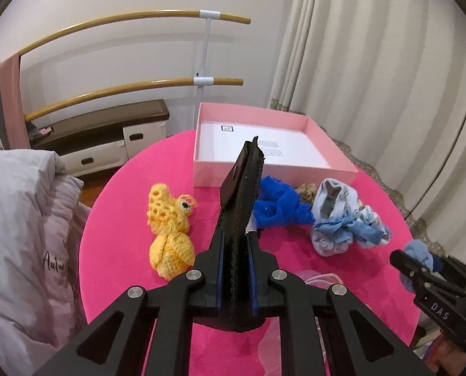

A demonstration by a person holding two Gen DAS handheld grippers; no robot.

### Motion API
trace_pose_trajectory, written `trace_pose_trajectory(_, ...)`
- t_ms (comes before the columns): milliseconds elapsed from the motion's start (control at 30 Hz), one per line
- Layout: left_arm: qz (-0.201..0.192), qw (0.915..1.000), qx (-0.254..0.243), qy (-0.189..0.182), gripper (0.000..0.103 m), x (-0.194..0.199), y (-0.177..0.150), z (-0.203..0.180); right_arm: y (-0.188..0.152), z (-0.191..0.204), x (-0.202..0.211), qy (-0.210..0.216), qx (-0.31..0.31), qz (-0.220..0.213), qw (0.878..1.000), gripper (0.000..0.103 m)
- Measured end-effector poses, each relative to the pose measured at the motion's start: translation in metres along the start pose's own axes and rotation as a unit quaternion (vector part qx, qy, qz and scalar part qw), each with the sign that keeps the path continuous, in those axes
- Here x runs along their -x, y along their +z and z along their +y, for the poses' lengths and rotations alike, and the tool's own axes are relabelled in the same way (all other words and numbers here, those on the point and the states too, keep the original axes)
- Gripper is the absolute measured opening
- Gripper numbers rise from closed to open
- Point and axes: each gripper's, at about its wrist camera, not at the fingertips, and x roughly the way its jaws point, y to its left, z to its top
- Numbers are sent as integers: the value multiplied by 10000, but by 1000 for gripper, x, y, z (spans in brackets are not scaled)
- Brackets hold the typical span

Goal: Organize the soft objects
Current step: 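Carry the blue towel into the pink box with the right tool while the left lifts the black case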

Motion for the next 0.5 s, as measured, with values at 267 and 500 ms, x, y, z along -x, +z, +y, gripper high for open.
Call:
trace_pose_trajectory(267,-155,9998,-82,66,9,9,21,-8,36,16,13,335,218,-259,9989,39)
trace_pose_trajectory(500,-264,9995,-136,120,9,6,51,-11,81,25,9,530,385,-500,9966,39)
